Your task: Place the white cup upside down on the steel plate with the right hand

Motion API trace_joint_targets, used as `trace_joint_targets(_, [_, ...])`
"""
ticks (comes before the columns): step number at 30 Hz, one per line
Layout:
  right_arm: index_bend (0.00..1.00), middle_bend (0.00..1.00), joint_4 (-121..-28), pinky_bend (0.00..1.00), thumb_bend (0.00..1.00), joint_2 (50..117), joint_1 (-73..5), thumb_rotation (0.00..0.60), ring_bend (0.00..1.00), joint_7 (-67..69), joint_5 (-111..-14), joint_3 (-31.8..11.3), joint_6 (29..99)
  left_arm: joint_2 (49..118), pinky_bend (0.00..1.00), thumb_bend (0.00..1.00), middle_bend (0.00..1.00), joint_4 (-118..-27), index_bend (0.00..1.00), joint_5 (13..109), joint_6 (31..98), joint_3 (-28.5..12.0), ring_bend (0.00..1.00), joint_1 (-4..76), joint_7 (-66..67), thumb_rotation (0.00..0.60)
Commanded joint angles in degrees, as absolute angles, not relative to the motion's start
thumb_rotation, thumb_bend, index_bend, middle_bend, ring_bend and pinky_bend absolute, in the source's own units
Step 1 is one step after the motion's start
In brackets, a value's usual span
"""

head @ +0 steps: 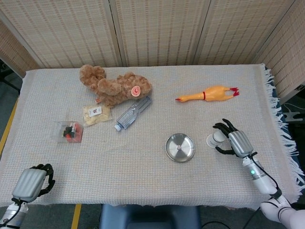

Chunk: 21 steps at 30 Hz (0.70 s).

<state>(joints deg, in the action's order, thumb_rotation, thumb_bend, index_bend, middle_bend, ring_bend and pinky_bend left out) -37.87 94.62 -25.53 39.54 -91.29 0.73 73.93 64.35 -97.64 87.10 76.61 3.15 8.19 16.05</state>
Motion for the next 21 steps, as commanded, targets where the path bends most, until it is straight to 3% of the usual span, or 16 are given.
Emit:
trace_joint_targets(1, [0.07,0.03,-40.5,0.11,0.09,92.3,-24.1,0.600,0.00,36.8,-92.5,1.2,78.0,64.3,0.56,0.36,0.41,-97.6,0.27,87.1,76.6,3.2,0.40,8.2,16.0,0.600])
trace_joint_targets(8, [0.02,0.01,-59.3,0.07,0.07,82.7,-15.3,0.600,0.00,8.3,-92.8,2.0,90.5,64.2,0.56,0.36,0.41,-97.5,0.27,87.0,76.5,3.3,0.40,8.1,15.8,0.600])
trace_joint_targets(14, [0.00,0.01,-81.0,0.09,0.07,74.3,-10.1,0.600,0.00,-11.0,-85.4,1.9,88.5,64.1,0.56,0.36,0.41,-97.8,0.27,87.0,76.8,3.3,0.40,8.0,16.0,0.600])
trace_joint_targets(21, [0.00,0.01,-87.7,0.10,0.07,71.2,-8.3,0.600,0.00,-15.4,-83.7,1.5,88.0,64.0,0.56,0.37,0.41,-97.9,0.27,87.4,77.0,3.4,0.40,7.9,16.1,0.600])
